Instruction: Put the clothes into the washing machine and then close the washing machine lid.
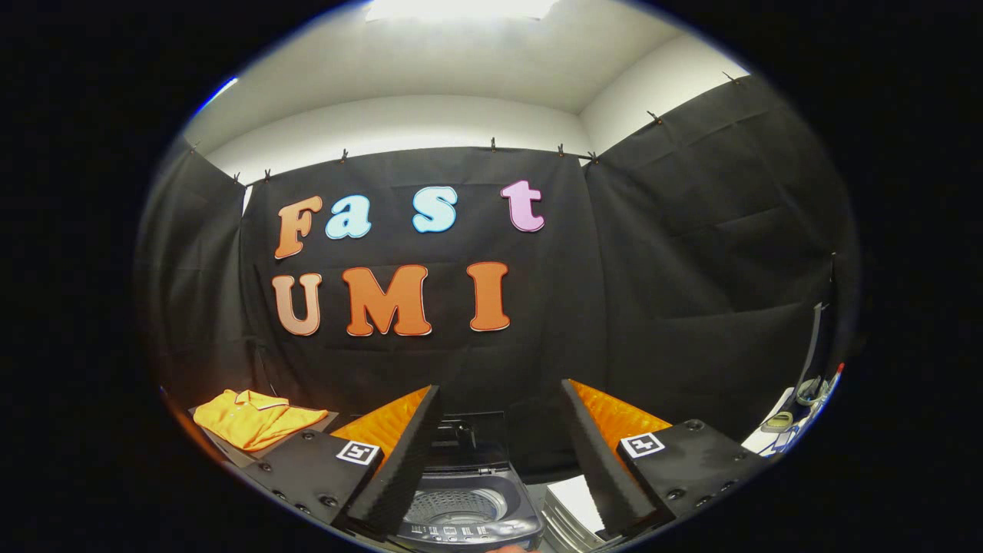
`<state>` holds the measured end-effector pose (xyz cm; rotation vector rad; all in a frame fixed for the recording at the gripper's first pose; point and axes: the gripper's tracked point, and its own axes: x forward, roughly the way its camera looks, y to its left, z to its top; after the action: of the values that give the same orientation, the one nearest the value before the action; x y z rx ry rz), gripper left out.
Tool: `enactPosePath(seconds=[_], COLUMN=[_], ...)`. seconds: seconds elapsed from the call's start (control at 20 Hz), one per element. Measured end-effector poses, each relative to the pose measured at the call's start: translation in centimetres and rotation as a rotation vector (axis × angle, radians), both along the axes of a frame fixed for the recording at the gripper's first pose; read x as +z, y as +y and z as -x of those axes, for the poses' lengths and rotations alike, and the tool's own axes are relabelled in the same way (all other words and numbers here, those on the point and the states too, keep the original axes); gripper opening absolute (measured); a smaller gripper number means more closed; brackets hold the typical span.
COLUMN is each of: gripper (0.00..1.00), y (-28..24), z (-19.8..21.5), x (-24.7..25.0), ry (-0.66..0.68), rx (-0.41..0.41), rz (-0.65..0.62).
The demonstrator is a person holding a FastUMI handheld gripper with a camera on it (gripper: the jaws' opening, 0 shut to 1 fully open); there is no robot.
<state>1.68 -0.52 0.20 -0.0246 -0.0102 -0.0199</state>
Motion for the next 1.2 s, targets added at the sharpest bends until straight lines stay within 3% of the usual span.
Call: enactPosePath(seconds=[0.7, 1.2], gripper=[0.98, 0.98], y=[2.9, 13.8], z=[-0.2, -3.6], x=[0.3, 0.8], ry=[0.002, 0.014], rx=[0.048, 0.224], rz=[0.004, -0.041])
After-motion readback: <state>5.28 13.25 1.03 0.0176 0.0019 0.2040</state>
